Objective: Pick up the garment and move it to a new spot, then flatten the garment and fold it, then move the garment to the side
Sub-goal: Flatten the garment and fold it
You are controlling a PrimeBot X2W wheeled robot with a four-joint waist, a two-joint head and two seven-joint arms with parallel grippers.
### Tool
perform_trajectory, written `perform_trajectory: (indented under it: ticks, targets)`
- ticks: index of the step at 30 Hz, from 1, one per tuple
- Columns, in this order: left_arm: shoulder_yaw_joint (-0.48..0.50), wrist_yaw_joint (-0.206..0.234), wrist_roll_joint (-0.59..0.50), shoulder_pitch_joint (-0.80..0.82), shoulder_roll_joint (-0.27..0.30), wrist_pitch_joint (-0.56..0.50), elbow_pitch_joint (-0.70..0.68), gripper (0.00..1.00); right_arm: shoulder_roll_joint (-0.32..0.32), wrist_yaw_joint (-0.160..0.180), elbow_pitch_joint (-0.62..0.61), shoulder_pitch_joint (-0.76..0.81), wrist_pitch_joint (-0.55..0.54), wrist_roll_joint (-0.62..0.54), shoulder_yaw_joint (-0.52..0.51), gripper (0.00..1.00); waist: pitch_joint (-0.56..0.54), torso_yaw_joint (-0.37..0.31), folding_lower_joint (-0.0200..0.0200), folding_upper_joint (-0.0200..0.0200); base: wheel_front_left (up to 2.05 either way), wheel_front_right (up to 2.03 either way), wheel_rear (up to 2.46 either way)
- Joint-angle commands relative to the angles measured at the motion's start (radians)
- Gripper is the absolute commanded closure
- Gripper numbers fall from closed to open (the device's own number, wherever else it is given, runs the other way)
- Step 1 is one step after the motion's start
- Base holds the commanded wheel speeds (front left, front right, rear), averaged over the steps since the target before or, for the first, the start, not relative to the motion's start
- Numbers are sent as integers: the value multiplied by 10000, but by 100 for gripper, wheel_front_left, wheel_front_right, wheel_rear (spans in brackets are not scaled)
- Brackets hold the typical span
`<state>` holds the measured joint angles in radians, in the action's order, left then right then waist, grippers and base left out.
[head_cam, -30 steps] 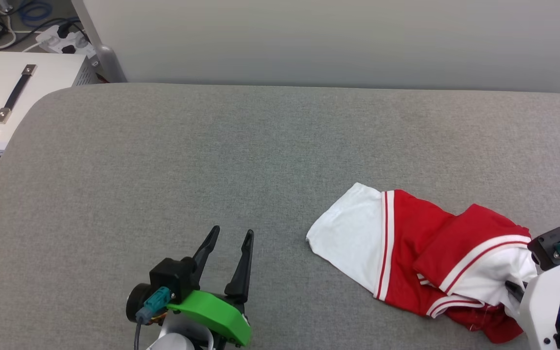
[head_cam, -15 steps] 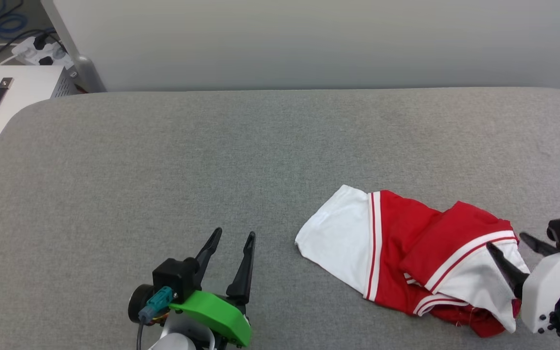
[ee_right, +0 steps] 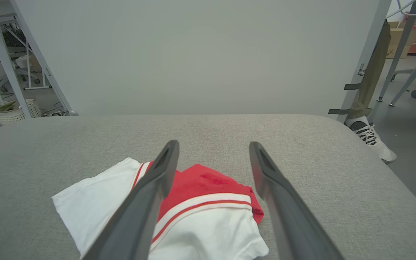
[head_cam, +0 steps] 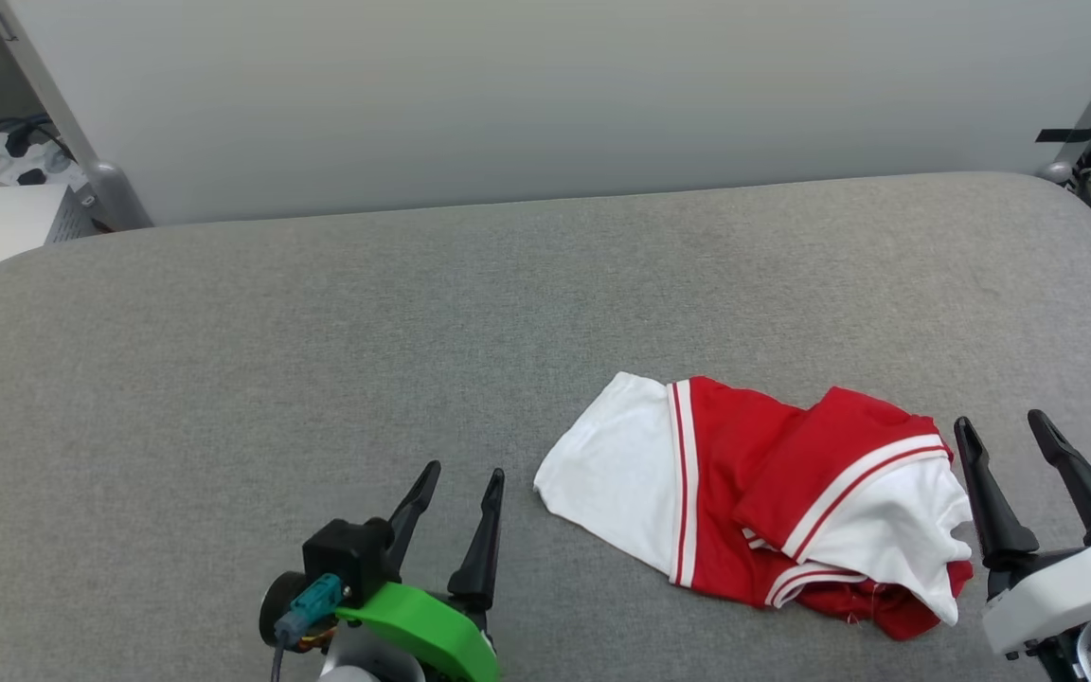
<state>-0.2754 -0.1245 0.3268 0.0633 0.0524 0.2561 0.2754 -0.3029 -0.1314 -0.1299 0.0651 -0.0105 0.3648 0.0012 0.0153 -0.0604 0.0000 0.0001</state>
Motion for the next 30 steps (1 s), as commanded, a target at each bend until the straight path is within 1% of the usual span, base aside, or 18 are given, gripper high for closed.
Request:
perform_trajectory:
  ticks: [1,3,5,8,11,15,17,19,22,26,28,29,30]
  targets:
    - [-72,16,-95,58,-22,53,85,0,145,7,-64,159,149,-154,-19,0,129,-166,0,-1,0,0,0]
    - [-204,34,-155,337,-22,-127,200,0,321,7,-110,212,279,-263,-75,0,267,-284,0,-1,0,0,0]
    - [-308,145,-155,727,-22,-747,360,0,441,7,-139,225,323,-352,-131,0,409,-393,0,-1,0,0,0]
    - [-521,411,-281,1412,-14,-2335,660,0,526,7,-198,187,297,-445,-142,0,638,-579,0,-1,0,0,0]
    - [-868,552,-423,2110,45,-4440,1006,0,547,7,-230,94,241,-521,-120,0,877,-763,0,-1,0,0,0]
    - [-1158,820,-718,2856,178,-6270,1205,0,577,7,-228,-38,220,-565,-73,0,1182,-1004,0,-1,0,0,0]
    - [-1270,920,-856,3107,245,-6865,1315,0,589,7,-217,-85,232,-563,-31,0,1330,-1114,0,-1,0,0,0]
    - [-1362,1050,-1042,3317,351,-7267,1451,0,609,7,-197,-124,244,-566,22,0,1473,-1201,0,-1,0,0,0]
    - [-1413,1218,-1202,3526,440,-7516,1669,0,629,7,-151,-177,283,-568,102,0,1666,-1294,0,-1,0,0,0]
    - [-1465,1288,-1257,3651,491,-7578,1975,0,635,7,-88,-246,365,-579,139,0,1888,-1328,0,-1,0,0,0]
    - [-1481,1257,-1192,3657,479,-7614,2154,0,656,7,-47,-297,396,-602,167,0,1981,-1311,0,-1,0,0,0]
    - [-1488,1235,-1164,3665,475,-7611,2226,62,665,7,-31,-322,406,-613,180,0,2020,-1298,0,-1,0,0,0]
    - [-1490,1196,-1115,3675,468,-7575,2300,100,672,7,-11,-350,413,-624,199,0,2063,-1274,0,-1,0,0,0]
